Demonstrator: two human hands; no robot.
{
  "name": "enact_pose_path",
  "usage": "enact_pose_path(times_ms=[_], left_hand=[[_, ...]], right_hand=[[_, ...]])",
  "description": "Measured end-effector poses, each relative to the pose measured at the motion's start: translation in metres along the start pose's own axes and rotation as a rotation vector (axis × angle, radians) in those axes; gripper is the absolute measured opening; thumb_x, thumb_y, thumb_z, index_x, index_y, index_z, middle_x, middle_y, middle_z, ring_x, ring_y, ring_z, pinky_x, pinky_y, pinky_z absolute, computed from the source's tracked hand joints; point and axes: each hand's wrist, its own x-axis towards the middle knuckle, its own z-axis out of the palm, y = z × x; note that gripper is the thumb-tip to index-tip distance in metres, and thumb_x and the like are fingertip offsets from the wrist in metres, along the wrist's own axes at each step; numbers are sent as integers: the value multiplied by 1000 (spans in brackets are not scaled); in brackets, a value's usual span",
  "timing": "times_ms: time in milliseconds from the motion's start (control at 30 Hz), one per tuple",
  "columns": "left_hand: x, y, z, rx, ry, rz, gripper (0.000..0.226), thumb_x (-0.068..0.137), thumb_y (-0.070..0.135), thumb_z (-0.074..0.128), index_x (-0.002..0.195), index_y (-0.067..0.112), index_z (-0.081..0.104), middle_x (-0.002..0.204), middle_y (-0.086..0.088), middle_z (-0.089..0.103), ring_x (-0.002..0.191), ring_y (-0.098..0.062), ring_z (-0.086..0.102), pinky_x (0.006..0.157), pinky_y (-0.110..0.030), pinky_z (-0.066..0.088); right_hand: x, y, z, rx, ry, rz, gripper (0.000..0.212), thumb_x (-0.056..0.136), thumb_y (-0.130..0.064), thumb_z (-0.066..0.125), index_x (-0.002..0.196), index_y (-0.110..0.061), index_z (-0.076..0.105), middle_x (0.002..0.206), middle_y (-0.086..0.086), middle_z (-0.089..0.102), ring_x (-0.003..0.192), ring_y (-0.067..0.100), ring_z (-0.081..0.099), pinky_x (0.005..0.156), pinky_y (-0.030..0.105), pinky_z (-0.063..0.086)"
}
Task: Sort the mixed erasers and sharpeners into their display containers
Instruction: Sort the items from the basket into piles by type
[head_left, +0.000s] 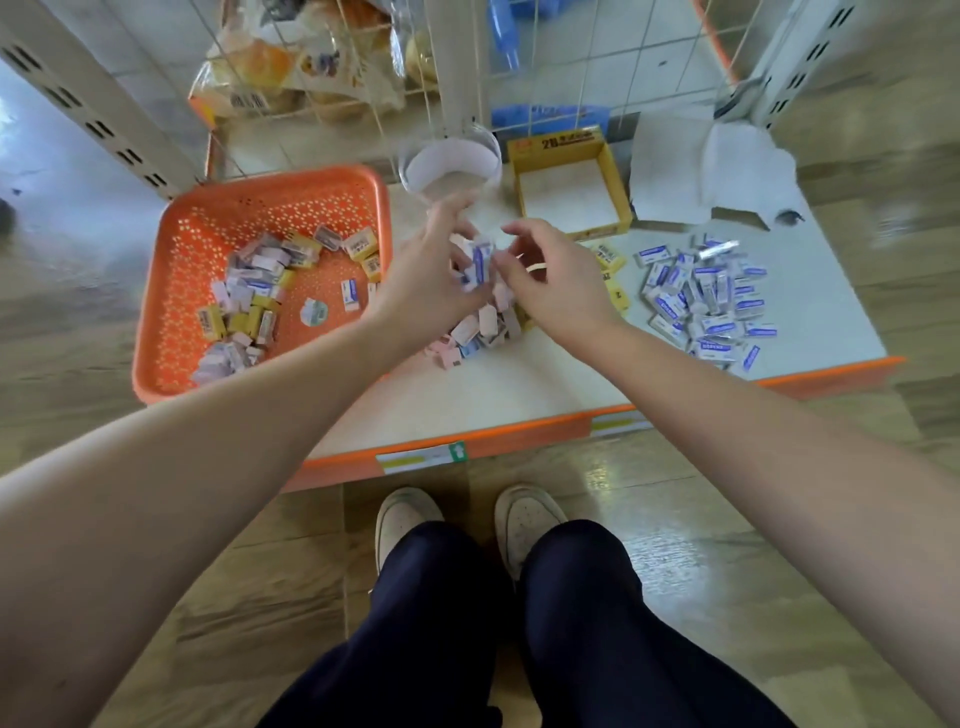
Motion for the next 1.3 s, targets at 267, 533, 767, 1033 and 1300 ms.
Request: enact_pose_path(times_ms=[267, 533, 767, 1033, 1300], left_hand=[[2, 40, 58, -208, -41, 24, 77, 72, -2, 65, 140, 17, 32, 114, 8, 54, 82, -6, 59, 70, -16, 50], [21, 38, 103, 159, -172, 96, 62, 84, 28, 66, 139, 18, 38, 135, -3, 44, 125, -24, 39, 101, -37, 35], [19, 22, 117, 410, -299, 89, 73, 89, 40, 55, 149, 18, 20, 157, 1, 18, 144, -20, 13, 117, -39, 14], [12, 26, 135, 555, -582, 72, 91, 94, 51, 44, 147, 15, -20, 155, 0, -27, 144, -20, -19, 117, -41, 7], [16, 28, 143, 429, -612, 60, 94, 93, 48, 48, 147, 13, -21, 154, -2, -29, 142, -25, -25, 118, -42, -1]], right_hand=[[-20, 20, -43, -85, 129, 91, 22, 85, -13, 61, 107, -11, 58, 79, -7, 56, 67, 4, 51, 61, 1, 34], [-39, 83, -103, -121, 307, 281, 33, 85, -7, 60, 118, -9, 55, 92, 4, 66, 78, 14, 55, 69, 16, 37], [-48, 126, -114, -256, 316, 374, 29, 88, -4, 55, 117, -7, 56, 104, 10, 65, 91, 20, 60, 73, 8, 32], [-49, 136, -111, -517, 294, 400, 19, 92, -18, 52, 110, -17, 61, 92, 1, 60, 105, 26, 50, 84, 39, 44], [-52, 134, -82, -646, 253, 141, 28, 85, -13, 57, 112, -11, 62, 126, 9, 54, 116, 32, 49, 93, 46, 37]])
